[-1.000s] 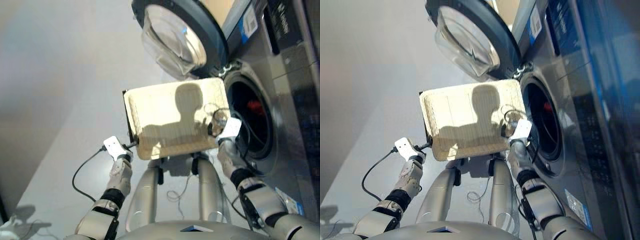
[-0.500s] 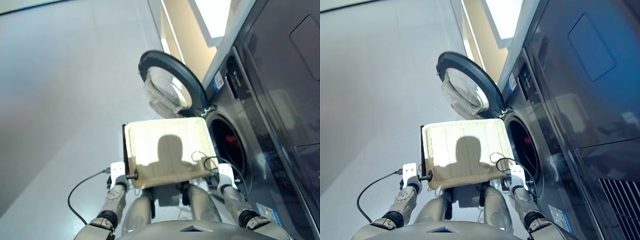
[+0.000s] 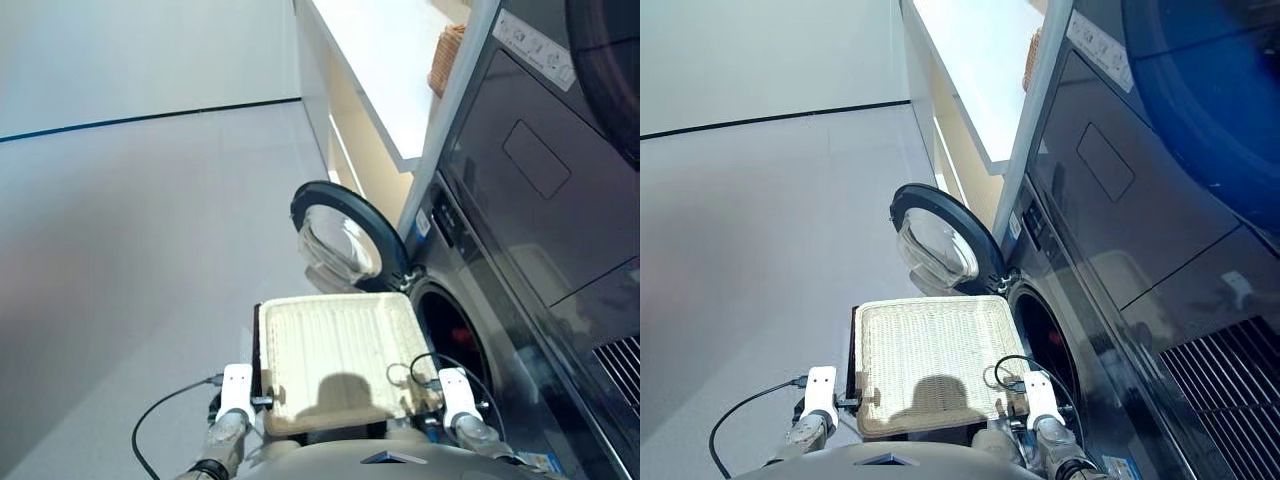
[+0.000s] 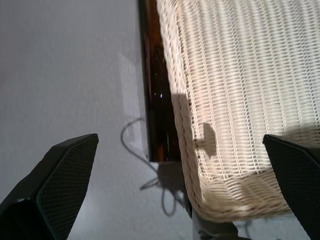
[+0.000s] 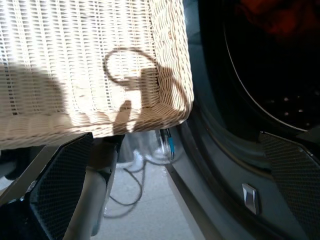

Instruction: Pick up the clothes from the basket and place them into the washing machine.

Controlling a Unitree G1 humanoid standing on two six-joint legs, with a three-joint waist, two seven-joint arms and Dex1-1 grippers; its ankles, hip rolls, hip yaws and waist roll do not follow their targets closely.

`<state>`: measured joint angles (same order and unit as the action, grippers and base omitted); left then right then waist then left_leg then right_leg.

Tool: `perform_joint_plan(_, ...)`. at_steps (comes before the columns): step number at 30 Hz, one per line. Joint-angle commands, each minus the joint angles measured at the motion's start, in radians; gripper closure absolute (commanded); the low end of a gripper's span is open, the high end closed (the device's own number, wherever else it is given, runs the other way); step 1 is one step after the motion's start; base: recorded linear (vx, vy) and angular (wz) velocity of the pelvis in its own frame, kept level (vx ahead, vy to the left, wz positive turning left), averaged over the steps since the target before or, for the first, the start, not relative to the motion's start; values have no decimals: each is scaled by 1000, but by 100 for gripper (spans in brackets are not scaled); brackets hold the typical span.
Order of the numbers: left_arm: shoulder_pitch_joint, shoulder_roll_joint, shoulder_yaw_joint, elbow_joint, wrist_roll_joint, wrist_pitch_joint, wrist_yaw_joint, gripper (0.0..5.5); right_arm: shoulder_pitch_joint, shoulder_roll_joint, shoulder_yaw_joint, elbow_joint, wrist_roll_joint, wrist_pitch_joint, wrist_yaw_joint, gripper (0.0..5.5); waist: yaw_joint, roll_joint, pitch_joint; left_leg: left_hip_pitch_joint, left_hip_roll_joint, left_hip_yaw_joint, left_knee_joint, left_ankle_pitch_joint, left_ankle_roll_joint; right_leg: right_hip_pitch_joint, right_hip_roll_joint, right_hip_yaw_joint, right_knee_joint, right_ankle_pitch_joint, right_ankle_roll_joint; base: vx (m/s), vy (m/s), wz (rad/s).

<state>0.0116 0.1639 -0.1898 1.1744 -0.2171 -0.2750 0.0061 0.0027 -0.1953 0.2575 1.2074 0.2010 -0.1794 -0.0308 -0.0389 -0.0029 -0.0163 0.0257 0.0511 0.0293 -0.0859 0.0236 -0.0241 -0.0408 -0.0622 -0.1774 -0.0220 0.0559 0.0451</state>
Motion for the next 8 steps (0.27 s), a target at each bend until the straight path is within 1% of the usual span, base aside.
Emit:
perform_joint_plan(1,-32,4,7,-9,47,-24,-6,0,-44,38,-15,44,10,-9,14,0,5,-38,-6,36,-60,59,24,-53,-10,54,-12,12,5,-49,97,0,0,0)
perform_joint_plan(2,-32,4,7,-9,47,-24,-6,0,-44,38,-15,44,10,-9,14,0,5,-38,-6,37,-60,59,24,-53,-10,55,-12,12,4,-49,97,21,-5,-571)
perform_joint_plan(4,-30,5,5,-14,47,-24,-8,0,-43,40,-13,38,15,-9,16,0,5,-36,-10,47,-58,60,27,-57,-10,66,-13,12,5,-54,96,29,0,-944)
perform_joint_plan(5,-28,4,5,-13,47,-24,-8,0,-42,40,-13,35,18,-10,17,0,4,-36,-12,53,-57,61,27,-57,-10,71,-13,13,6,-55,96,35,-4,-222)
perform_joint_plan(6,-27,3,4,-13,47,-24,-11,0,-41,40,-13,35,18,-10,17,0,4,-35,-14,57,-56,62,27,-59,-10,77,-12,13,5,-58,96,33,-7,490)
perform_joint_plan(7,-24,3,6,-14,45,-24,-14,0,-41,38,-14,34,22,-10,20,0,3,-35,-17,60,-56,63,29,-61,-10,82,-12,13,5,-61,95,30,-4,769)
perform_joint_plan(8,-22,4,6,-16,41,-23,-16,0,-41,38,-15,33,26,-9,22,0,3,-34,-19,63,-55,64,29,-62,-10,84,-11,14,5,-63,94,19,-1,534)
